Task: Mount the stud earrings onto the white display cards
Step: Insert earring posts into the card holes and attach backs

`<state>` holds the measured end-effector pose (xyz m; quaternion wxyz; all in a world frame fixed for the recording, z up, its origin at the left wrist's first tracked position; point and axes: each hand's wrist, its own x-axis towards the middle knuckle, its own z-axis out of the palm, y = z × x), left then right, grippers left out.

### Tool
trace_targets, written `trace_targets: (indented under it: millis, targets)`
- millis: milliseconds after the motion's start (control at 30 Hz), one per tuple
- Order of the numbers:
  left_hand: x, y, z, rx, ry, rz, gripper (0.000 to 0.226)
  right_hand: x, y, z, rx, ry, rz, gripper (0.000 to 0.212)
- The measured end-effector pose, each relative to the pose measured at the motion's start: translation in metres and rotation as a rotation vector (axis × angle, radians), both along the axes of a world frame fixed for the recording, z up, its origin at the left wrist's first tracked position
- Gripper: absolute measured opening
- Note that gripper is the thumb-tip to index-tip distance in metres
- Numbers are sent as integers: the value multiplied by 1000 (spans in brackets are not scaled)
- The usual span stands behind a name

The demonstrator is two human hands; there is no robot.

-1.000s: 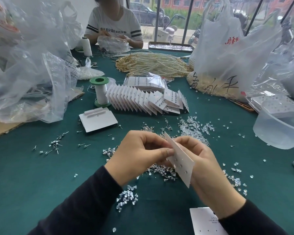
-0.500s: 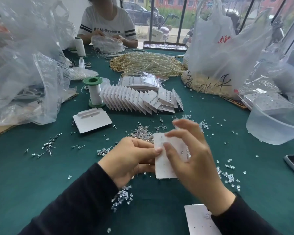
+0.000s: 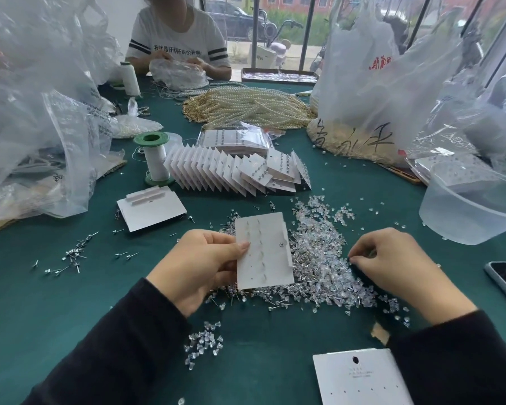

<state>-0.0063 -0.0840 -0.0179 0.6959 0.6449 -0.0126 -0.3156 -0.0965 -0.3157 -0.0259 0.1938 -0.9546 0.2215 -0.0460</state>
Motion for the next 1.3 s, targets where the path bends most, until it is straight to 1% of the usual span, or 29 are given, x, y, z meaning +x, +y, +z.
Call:
trace_targets:
  millis: [167,267,300,367,433,500,533,600,667,733,800,933,1033,1167,1300]
  targets:
    - [1,0,-1,13,-23,6,10,-2,4,1,-14,20,42,18]
    - [1,-1,-3,16,-44,11,9,-1,5,0,-30,26,32,17]
    - [1,-1,-4,19,-54,20,9,-1,6,1,-36,-11,29,16]
    - [0,-2,-6,34,-91,40,10,0,12,3,-8,-179,43,12]
    - [-3,-4,-8,62,-146,44,11,0,26,7,102,-363,117,10]
    - [-6,-6,-10,112,-220,39,13,1,46,8,207,-463,247,12]
    - [-7,-6,-12,139,-257,39,14,2,56,6,208,-511,316,13]
    - [-10,-8,-14,175,-309,41,15,5,74,0,137,-614,415,9]
    - [-12,-10,-14,177,-337,30,24,9,87,-7,88,-678,428,4]
    - [-15,-11,-14,167,-360,15,34,11,93,-12,84,-702,403,3]
    - [-16,-11,-13,168,-383,12,37,12,95,-16,99,-707,399,3]
    - [-17,-12,-12,171,-400,25,29,12,95,-17,148,-716,385,4]
    - [-17,-12,-12,169,-392,26,26,12,93,-16,177,-720,360,7]
    - [-17,-11,-13,201,-428,33,22,12,94,-18,167,-696,385,9]
    - [-15,-11,-15,216,-448,54,21,12,95,-19,175,-710,386,6]
